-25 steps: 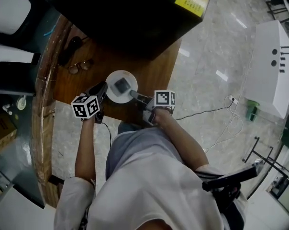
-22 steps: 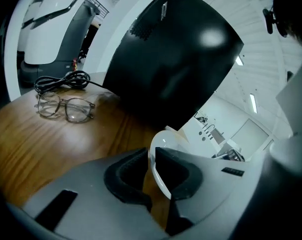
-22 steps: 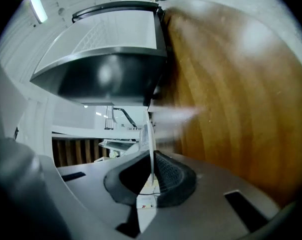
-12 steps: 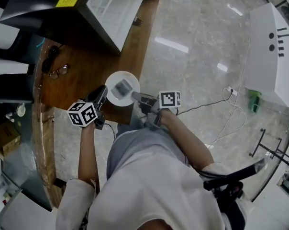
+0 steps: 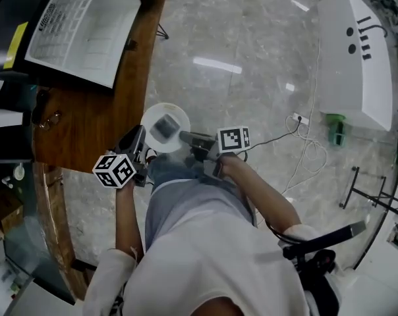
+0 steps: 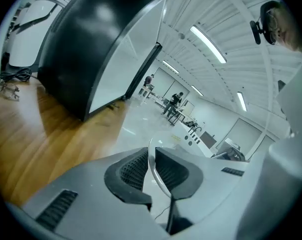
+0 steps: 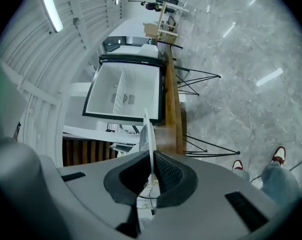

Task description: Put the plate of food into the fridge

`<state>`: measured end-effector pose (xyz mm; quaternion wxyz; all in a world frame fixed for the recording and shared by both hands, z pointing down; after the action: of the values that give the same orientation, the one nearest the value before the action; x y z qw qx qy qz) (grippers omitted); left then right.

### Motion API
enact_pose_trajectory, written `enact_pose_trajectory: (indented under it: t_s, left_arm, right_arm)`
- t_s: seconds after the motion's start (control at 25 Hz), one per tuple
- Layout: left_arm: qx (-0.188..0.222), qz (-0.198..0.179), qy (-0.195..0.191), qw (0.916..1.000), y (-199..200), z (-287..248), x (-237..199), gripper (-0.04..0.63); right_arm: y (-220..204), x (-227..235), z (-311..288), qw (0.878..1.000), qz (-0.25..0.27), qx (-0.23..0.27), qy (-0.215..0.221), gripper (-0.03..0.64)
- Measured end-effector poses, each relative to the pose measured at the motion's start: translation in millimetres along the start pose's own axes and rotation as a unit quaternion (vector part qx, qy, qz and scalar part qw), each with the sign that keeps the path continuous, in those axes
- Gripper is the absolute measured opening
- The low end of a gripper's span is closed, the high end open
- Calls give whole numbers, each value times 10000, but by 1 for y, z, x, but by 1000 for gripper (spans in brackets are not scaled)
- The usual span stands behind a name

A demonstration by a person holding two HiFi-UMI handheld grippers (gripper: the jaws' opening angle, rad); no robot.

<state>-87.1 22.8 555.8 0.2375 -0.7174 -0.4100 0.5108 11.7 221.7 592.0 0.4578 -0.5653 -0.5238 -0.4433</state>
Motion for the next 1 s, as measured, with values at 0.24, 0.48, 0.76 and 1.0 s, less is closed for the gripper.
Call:
enact_pose_trajectory:
  t_s: [0.24,0.48,0.76,1.0]
  left_arm:
    - [182,-398,-14,9990,17,-37,64,60]
    - [545,-810,151,9951,54,-68,85,60]
    - [1057,-1015,553,9877,115,-137,67,60]
    - [1443,-984,884,9807,190,-176,54,60]
  right_arm:
    - [47,-11,49,9997,-104,122,210,28]
    - [99,-32,47,9992,-163,22,357,28]
    - [201,-58,-8,9972,214,-336,625,26]
    - [277,-99,-58,9957,190,-695,586,25]
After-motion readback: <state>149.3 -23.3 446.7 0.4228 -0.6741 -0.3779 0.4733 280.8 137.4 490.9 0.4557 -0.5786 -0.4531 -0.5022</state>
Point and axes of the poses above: the fingertips, and each gripper's own axes: z backward along the fingers, x to its right, y out of its top, the point moved 7 cm from there along z, backward along the fingers, and after that the axes turned 10 degrees about x, right-handed, at the moved point
